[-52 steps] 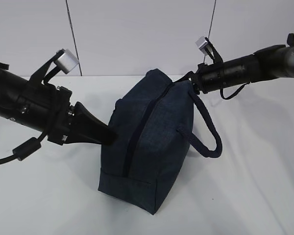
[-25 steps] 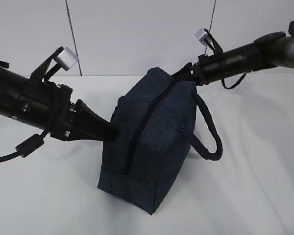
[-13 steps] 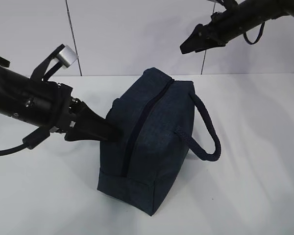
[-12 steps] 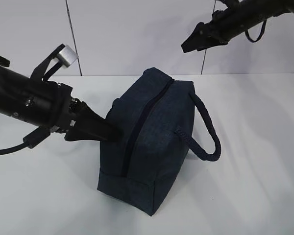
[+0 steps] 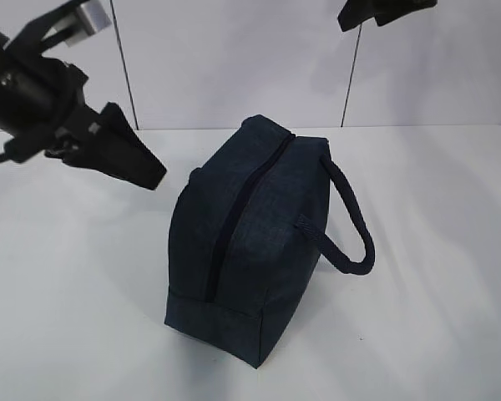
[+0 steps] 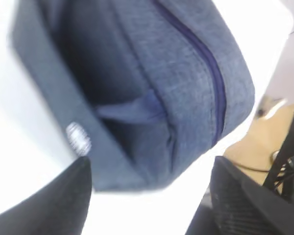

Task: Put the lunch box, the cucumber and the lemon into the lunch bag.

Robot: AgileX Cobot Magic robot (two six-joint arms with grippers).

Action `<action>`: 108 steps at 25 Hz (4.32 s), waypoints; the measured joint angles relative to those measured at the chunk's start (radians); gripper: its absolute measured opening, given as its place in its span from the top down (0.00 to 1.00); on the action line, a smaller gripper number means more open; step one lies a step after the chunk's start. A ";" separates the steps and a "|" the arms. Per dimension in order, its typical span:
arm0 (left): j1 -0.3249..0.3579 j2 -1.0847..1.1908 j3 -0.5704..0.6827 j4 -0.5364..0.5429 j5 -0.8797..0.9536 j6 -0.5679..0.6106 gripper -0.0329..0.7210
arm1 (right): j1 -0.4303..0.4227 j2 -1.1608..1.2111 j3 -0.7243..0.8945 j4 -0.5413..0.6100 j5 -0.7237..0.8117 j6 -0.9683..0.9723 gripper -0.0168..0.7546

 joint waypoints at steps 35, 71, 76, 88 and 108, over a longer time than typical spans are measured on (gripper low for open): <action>0.000 -0.694 0.120 0.501 0.215 -0.576 0.29 | 0.183 -1.286 1.245 -0.281 0.012 0.235 0.25; -0.004 -1.377 0.665 0.613 0.083 -0.576 0.32 | 0.183 -2.088 1.942 -0.401 -0.097 0.261 0.25; -0.004 -1.377 0.665 0.610 0.083 -0.576 0.33 | 0.183 -2.088 1.942 -0.401 -0.097 0.261 0.25; 0.119 -1.385 0.665 0.600 0.083 -0.576 0.37 | 0.100 -2.110 1.942 -0.401 -0.101 0.261 0.25; 0.283 -1.593 0.668 0.595 0.088 -0.576 0.38 | -0.012 -2.249 1.942 -0.411 -0.098 0.261 0.25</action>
